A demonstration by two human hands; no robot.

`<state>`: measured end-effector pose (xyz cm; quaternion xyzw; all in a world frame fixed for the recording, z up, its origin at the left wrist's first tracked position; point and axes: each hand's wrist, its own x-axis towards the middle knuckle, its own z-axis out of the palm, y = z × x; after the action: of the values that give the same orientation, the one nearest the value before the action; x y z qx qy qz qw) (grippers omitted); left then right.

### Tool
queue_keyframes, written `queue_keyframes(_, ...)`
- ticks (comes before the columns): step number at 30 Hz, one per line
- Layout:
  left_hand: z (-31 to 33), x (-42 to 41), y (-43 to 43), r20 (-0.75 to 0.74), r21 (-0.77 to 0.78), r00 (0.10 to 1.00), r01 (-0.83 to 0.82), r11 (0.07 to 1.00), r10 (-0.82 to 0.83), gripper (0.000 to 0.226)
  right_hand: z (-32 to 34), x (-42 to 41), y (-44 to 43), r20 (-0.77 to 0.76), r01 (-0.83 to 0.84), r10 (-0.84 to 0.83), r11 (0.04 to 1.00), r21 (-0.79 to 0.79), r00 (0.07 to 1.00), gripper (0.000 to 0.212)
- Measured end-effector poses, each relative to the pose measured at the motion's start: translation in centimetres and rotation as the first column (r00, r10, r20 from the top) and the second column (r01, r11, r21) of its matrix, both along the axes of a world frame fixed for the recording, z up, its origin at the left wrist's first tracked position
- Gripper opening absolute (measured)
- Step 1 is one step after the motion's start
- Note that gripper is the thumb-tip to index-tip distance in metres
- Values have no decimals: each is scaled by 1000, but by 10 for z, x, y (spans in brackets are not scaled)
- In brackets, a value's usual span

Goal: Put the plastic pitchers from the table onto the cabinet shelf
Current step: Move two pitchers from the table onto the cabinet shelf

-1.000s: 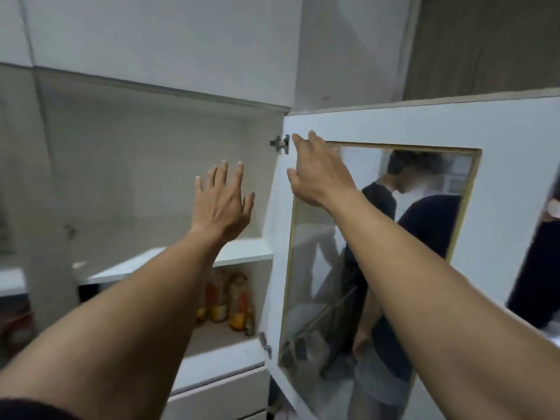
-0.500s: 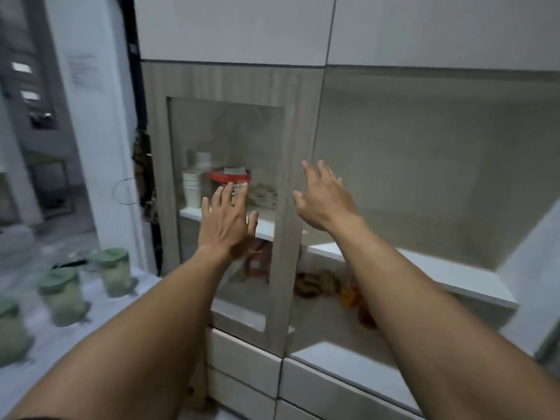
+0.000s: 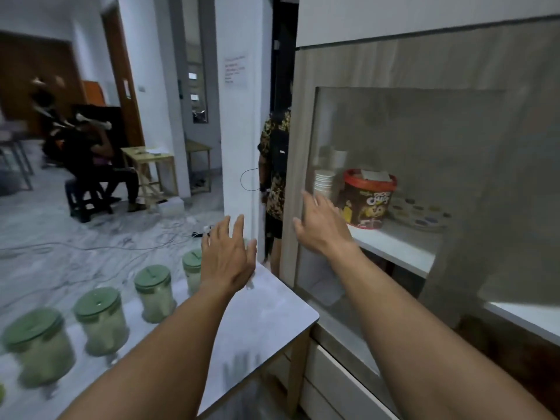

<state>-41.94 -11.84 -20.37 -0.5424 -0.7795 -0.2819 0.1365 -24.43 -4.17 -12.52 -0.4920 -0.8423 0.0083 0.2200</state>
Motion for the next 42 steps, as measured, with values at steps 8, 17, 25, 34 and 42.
queue_keyframes(8, -67, -81, 53, 130, -79, 981, -136, 987, 146, 62, -72, -108, 92, -17, -172, 171, 978, -116, 985, 68)
queue_keyframes(17, -154, -126, 137, 440, -53, 839, -330, 942, 319, 63, -194, -195, 200, -94, -279, 262, 904, -325, 960, 60)
queue_keyframes(25, -227, -149, 192, 686, -148, 534, -562, 814, 494, 77, -290, -238, 252, -264, -195, 55, 817, -542, 963, 58)
queue_keyframes(34, -270, -169, 214, 836, -196, 305, -610, 768, 456, 34, -340, -266, 266, -386, -125, -332, 597, -793, 861, 39)
queue_keyframes(42, -265, -178, 224, 816, -99, 412, -592, 800, 406, 23, -340, -275, 265, -530, -262, -307, 613, -746, 791, 8)
